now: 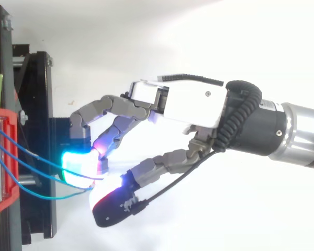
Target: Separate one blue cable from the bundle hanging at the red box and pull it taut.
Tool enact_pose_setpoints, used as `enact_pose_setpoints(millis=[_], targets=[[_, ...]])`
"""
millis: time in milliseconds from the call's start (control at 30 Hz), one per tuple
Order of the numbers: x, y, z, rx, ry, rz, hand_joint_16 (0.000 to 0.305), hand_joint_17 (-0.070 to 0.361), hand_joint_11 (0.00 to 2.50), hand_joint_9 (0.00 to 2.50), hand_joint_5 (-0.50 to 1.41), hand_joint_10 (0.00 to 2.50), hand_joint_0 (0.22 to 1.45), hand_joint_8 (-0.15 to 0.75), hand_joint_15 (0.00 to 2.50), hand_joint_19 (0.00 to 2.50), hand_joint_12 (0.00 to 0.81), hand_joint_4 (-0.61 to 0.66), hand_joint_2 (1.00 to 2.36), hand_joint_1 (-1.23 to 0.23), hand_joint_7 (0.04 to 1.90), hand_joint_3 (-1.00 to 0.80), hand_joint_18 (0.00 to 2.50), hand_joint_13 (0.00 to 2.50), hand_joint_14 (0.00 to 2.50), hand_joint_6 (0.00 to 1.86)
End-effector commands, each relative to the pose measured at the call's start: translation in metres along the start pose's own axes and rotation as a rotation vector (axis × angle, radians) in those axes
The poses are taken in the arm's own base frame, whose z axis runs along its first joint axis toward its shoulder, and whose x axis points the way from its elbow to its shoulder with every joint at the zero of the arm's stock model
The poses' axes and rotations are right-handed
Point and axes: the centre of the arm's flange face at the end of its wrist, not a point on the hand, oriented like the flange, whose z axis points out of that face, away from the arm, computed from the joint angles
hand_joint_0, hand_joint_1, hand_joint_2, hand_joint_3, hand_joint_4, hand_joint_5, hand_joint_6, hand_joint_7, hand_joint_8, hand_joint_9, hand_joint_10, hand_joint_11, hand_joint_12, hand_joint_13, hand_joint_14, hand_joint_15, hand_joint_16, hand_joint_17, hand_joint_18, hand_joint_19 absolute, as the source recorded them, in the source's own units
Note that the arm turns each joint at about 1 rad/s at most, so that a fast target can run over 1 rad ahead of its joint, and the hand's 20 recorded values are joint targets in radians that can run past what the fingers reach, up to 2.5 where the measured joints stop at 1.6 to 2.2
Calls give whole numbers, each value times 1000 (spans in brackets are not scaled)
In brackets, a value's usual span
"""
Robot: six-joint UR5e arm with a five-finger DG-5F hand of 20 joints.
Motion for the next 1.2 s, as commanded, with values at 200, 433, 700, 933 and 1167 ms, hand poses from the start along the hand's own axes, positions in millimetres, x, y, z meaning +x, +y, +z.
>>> enact_pose_setpoints(millis=[200,433,700,933,1167], targets=[[0,0,0,0,0,1,46,105,819,943,-161,25,529,323,552,576,384,128,1000,-916,1123,-500,789,797,20,820],[0,0,0,0,0,1,45,102,810,1038,-133,24,605,328,557,659,380,139,1000,-486,1151,-500,840,859,20,756],[0,0,0,0,0,2,46,104,823,1031,-153,24,619,338,575,659,392,136,1011,-694,1194,-345,851,870,22,786],[0,0,0,0,0,2,46,104,841,1028,-170,23,603,339,573,658,389,107,1023,-732,1196,-148,859,873,21,849],[0,0,0,0,0,1,47,106,901,1083,-160,24,611,355,585,618,393,51,1025,-724,1223,-42,875,897,20,874]])
